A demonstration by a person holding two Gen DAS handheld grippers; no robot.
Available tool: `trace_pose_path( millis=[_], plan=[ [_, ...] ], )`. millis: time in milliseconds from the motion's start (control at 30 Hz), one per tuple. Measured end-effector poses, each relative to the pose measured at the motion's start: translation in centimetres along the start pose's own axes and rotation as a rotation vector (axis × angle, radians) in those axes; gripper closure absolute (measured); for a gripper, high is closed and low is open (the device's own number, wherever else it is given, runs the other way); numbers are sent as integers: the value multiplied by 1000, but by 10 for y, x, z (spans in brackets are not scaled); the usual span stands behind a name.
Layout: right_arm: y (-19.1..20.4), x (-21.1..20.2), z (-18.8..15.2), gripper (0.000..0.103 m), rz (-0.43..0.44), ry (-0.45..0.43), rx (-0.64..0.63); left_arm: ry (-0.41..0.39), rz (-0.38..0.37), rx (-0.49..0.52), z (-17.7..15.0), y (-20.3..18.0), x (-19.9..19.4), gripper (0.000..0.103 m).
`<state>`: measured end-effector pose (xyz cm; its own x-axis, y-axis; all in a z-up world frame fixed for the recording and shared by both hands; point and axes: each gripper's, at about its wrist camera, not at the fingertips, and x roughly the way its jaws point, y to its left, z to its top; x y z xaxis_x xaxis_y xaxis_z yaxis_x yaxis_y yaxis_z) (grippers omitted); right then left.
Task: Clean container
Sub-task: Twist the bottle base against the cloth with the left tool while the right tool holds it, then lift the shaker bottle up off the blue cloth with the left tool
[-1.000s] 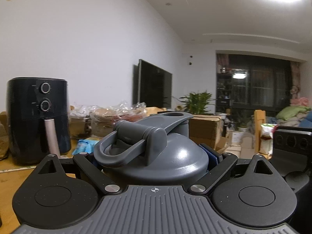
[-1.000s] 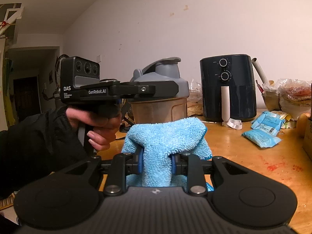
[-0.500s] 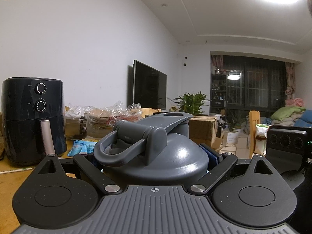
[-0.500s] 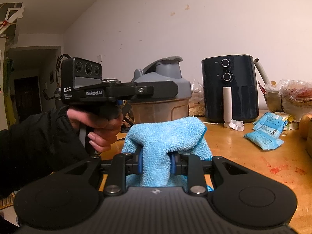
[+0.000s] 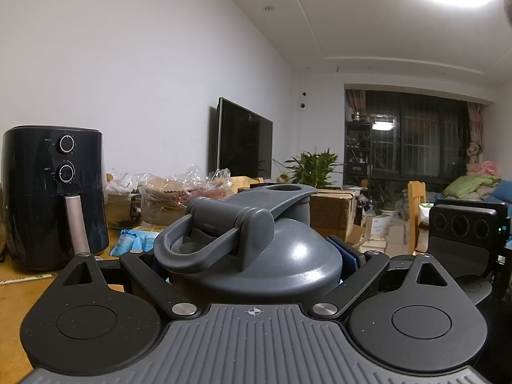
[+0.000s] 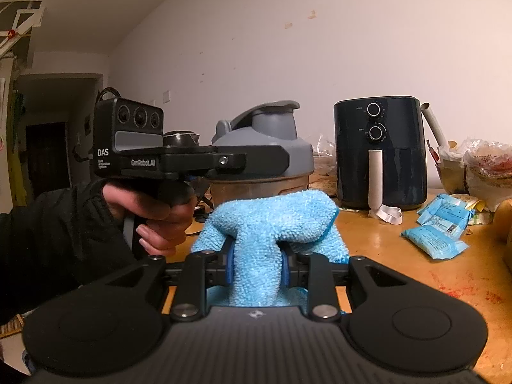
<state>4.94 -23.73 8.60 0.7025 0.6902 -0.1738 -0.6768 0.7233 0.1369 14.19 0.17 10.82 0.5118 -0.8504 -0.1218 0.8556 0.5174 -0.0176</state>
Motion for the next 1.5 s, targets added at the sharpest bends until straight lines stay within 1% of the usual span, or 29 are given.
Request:
trace_pose_path(
  millis=[267,633,900,1400,1500],
  plan=[
    [-4,3,1,77,8,30,-13,2,3,0,4,-4,5,8],
    [-7,13,-10,78,13,99,-43,1,3,0,2,-3,4,8],
    [-10,18,-18,79,17,137,-36,1,2,0,1,-1,4,8],
    [-15,35,-38,79,18,244,-20,3,2,-1,2,-1,3,8],
    [-15,37,-42,80,14,250,-12,3,2,-1,1,-1,3,8]
  ],
)
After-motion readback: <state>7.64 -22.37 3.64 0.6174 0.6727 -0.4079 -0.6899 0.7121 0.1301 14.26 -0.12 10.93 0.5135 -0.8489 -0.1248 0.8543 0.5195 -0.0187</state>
